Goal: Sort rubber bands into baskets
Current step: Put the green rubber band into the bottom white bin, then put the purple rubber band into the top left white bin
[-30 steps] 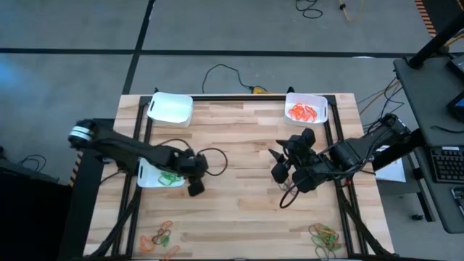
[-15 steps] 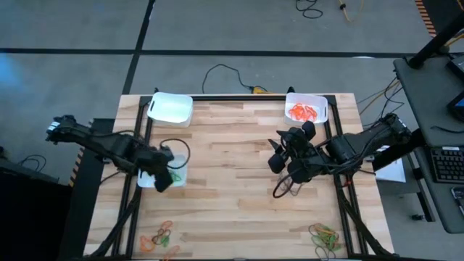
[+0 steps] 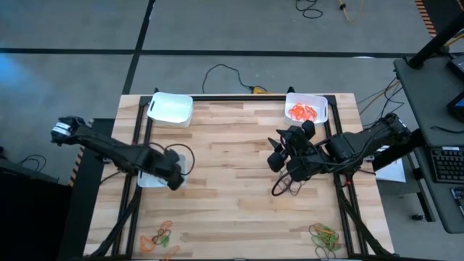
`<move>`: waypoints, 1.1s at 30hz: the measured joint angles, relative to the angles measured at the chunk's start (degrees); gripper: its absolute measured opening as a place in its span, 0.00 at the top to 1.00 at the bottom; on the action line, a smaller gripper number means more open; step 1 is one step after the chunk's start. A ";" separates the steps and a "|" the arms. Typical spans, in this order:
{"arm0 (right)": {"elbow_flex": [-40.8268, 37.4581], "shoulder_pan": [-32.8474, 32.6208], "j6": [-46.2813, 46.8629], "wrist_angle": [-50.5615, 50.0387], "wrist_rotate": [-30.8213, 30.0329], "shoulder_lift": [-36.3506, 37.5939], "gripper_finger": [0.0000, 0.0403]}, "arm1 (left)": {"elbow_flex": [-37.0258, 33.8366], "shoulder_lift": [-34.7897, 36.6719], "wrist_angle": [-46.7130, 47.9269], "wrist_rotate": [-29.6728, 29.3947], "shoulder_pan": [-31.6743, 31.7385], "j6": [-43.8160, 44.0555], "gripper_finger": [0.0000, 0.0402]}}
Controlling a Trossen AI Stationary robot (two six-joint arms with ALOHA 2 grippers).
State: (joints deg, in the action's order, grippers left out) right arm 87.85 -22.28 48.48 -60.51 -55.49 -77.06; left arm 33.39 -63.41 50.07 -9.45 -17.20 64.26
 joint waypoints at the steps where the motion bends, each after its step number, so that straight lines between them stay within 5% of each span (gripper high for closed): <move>1: 0.00 0.00 0.38 0.00 0.02 0.00 0.56 | 0.05 -1.23 -0.10 -0.51 0.06 0.39 1.00; 7: 0.00 -0.02 0.99 0.00 0.50 0.00 0.56 | 4.51 -6.42 2.80 -0.04 0.05 -2.80 0.89; 15: 0.00 -0.04 0.23 -0.02 1.91 0.00 0.56 | 20.45 -7.61 22.33 0.75 -0.06 -7.07 0.62; 22: 0.00 0.09 -1.16 -0.03 1.91 0.00 0.56 | 33.28 -6.13 22.55 12.60 -4.65 -9.21 0.50; 33: 0.00 0.09 -1.17 -0.04 1.91 0.00 0.56 | 25.30 -10.87 5.49 27.39 -24.49 6.71 0.55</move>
State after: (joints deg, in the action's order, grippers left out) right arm 87.85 -22.20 47.31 -60.55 -53.58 -77.06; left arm 58.68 -74.29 55.56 17.93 -41.69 70.96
